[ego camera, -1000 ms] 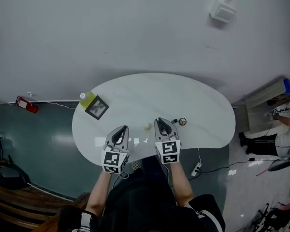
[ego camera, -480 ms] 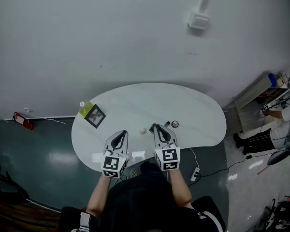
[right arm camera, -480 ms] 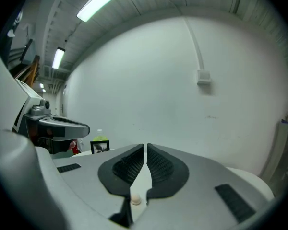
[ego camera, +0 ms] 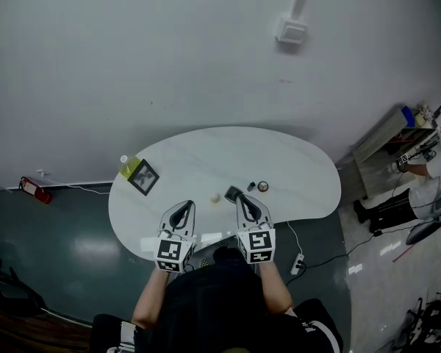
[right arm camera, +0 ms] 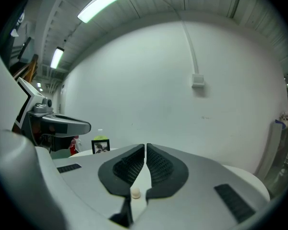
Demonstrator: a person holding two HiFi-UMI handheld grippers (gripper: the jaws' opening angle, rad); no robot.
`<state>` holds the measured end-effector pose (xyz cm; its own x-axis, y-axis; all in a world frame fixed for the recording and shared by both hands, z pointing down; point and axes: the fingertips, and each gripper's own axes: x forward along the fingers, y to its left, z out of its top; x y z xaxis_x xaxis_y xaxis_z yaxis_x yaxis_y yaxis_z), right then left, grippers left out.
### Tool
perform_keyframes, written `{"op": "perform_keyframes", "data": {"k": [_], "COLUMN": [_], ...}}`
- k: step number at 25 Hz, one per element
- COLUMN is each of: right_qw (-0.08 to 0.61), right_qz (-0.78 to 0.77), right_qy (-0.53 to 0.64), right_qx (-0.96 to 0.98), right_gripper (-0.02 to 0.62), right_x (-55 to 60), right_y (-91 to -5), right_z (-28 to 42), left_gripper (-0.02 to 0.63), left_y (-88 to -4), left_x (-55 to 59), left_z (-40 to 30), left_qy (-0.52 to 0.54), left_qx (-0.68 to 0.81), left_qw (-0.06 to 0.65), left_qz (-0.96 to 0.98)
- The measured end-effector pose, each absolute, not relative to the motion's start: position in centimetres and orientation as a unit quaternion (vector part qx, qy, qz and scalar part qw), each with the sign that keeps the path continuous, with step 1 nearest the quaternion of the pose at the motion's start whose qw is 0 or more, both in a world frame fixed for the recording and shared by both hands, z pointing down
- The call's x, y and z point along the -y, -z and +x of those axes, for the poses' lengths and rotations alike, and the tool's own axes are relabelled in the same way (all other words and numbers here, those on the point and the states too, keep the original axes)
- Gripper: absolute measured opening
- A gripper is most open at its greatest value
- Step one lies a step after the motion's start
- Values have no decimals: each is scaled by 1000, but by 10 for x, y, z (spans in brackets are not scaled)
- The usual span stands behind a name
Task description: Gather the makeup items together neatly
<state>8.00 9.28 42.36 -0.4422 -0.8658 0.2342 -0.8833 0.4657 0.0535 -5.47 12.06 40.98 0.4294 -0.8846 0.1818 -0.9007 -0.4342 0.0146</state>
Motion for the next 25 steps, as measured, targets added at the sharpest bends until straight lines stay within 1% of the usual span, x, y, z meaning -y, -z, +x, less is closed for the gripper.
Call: {"op": "perform_keyframes", "data": {"k": [25], "right_qw": [111], "right_qz": [510], "right_qy": [-40], "right_qx": [852], "right_gripper": [40], "right_x": [-96], "right_y": [-420], "right_z": [84], "left_gripper": [20], "left_y": [-409], "left_x": [-125], "left_z": [-54], "left_qy": [-74], "left_qx": [535], "left_qw": [57], "left_qz": [840]}}
